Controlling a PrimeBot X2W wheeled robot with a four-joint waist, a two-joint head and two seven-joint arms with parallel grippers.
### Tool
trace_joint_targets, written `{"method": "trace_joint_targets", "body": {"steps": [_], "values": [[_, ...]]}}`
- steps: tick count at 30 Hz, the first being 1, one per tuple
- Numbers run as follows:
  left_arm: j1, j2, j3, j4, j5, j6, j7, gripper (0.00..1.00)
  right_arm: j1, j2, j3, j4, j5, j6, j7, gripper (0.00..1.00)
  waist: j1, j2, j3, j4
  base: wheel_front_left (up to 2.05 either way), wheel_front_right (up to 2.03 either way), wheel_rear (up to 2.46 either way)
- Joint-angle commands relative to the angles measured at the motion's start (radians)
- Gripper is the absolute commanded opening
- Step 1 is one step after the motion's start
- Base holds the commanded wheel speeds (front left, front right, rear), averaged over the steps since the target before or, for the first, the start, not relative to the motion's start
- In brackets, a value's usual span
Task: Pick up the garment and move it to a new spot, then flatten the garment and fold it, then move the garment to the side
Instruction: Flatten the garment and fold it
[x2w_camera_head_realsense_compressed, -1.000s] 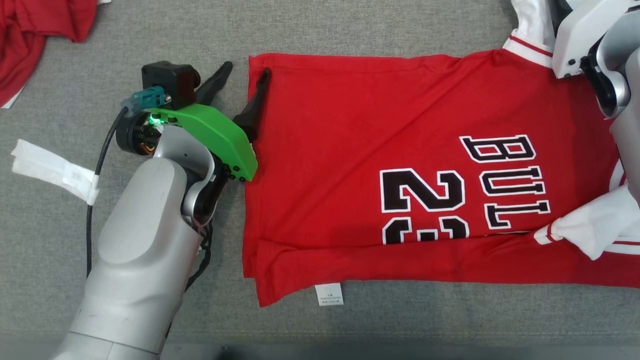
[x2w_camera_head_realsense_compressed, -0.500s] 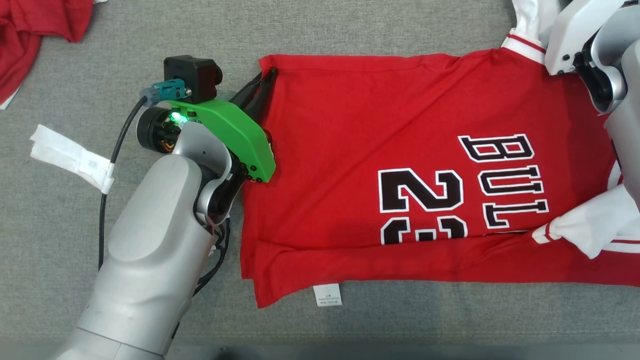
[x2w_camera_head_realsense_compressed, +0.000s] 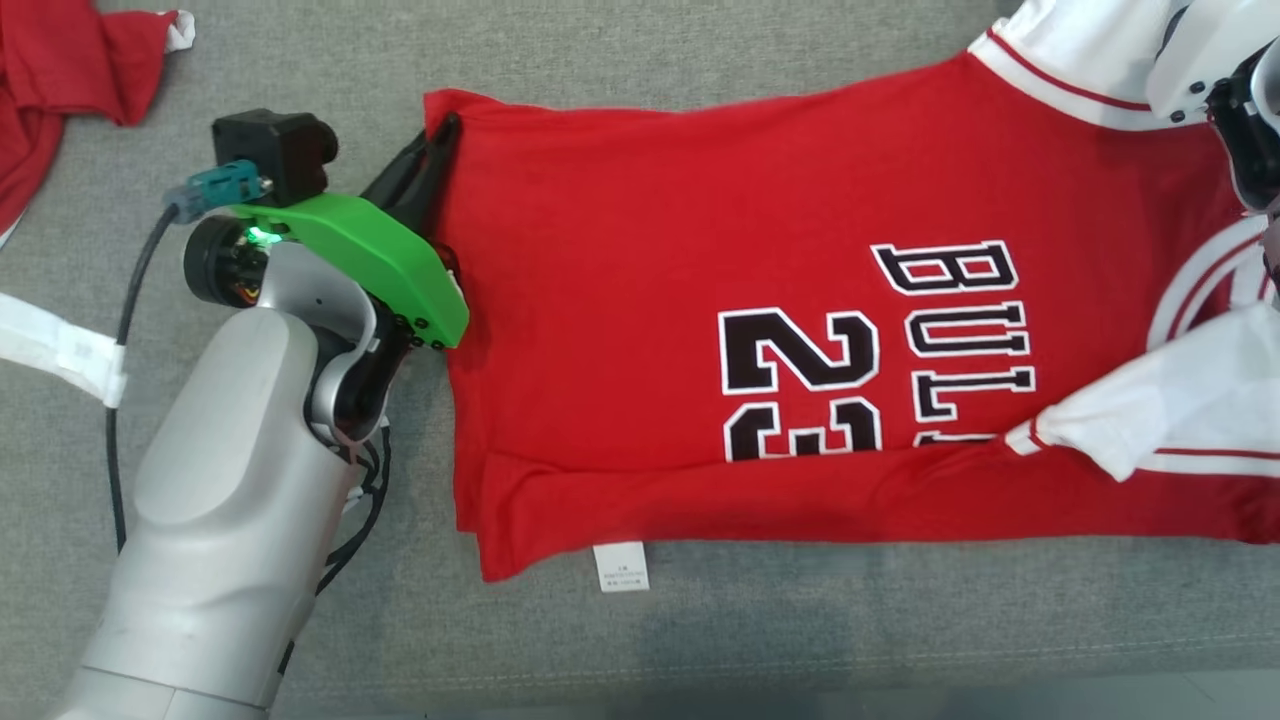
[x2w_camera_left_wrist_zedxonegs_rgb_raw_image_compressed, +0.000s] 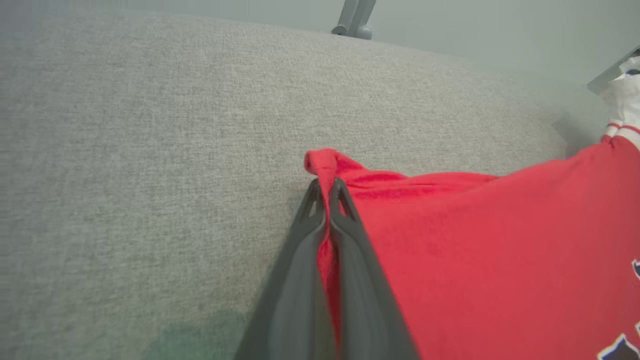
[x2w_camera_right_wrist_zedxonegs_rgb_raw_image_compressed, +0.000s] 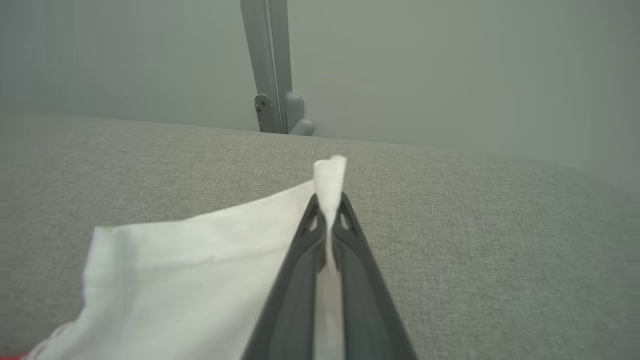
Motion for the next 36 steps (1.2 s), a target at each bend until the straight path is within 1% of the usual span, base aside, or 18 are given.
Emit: {"method": "trace_joint_targets", "body": {"steps": [1, 4, 7, 10, 12, 14, 16, 20, 24, 30, 34, 36], "values": [[0.005, 0.013, 0.009, -0.005, 0.0, 0.006, -0.008, 0.0, 0.014, -0.007, 0.001, -0.011, 0.014, -0.002, -0.009, 0.0, -0.0001, 0.008, -0.013, -0.012, 0.0, 0.0, 0.0], [0.04, 0.013, 0.013, -0.033, -0.023, 0.001, -0.008, 0.0, 0.055, -0.014, 0.012, -0.069, 0.056, -0.002, -0.029, 0.0, -0.0001, 0.008, -0.027, -0.023, 0.0, 0.0, 0.0], [0.079, 0.023, 0.016, -0.084, -0.041, 0.0, -0.005, 0.0, 0.13, -0.032, 0.025, -0.163, 0.109, -0.002, -0.051, 0.0, -0.0001, 0.008, -0.041, -0.036, 0.0, 0.0, 0.0], [0.14, 0.038, 0.026, -0.152, -0.062, 0.008, -0.001, 0.0, 0.243, -0.054, 0.026, -0.281, 0.156, -0.002, -0.07, 0.0, -0.0001, 0.008, -0.057, -0.053, 0.0, 0.0, 0.0], [0.192, 0.05, 0.036, -0.209, -0.074, 0.014, 0.002, 0.0, 0.328, -0.069, 0.008, -0.36, 0.176, -0.002, -0.081, 0.0, -0.0001, 0.008, -0.072, -0.068, 0.0, 0.0, 0.0], [0.261, 0.064, 0.053, -0.276, -0.1, 0.034, 0.006, 0.0, 0.426, -0.078, -0.024, -0.439, 0.194, -0.002, -0.094, 0.0, -0.0001, 0.008, -0.098, -0.085, 0.0, 0.0, 0.0], [0.329, 0.079, 0.07, -0.341, -0.115, 0.067, 0.014, 0.0, 0.525, -0.076, -0.077, -0.508, 0.197, -0.002, -0.104, 0.0, -0.0001, 0.008, -0.122, -0.099, 0.0, 0.0, 0.0], [0.468, 0.093, 0.097, -0.464, -0.143, 0.13, 0.026, 0.0, 0.724, -0.034, -0.161, -0.642, 0.181, -0.002, -0.087, 0.0, -0.0001, 0.008, -0.164, -0.121, 0.0, 0.0, 0.0], [0.575, 0.092, 0.113, -0.523, -0.179, 0.172, 0.038, 0.0, 0.874, 0.05, -0.218, -0.737, 0.157, -0.002, -0.06, 0.0, -0.0001, 0.008, -0.181, -0.145, 0.0, 0.0, 0.0], [0.644, 0.078, 0.107, -0.542, -0.189, 0.19, 0.029, 0.0, 0.951, 0.123, -0.259, -0.769, 0.091, -0.002, -0.04, 0.0, -0.0001, 0.008, -0.197, -0.165, 0.0, 0.0, 0.0], [0.663, 0.079, 0.111, -0.55, -0.193, 0.193, 0.026, 0.0, 0.964, 0.138, -0.275, -0.782, 0.077, -0.002, -0.029, 0.0, -0.0001, 0.008, -0.207, -0.169, 0.0, 0.0, 0.0], [0.68, 0.083, 0.11, -0.541, -0.188, 0.198, 0.021, 0.0, 0.974, 0.142, -0.281, -0.77, 0.067, -0.002, -0.015, 0.0, -0.0001, 0.008, -0.213, -0.168, 0.0, 0.0, 0.0]]}}
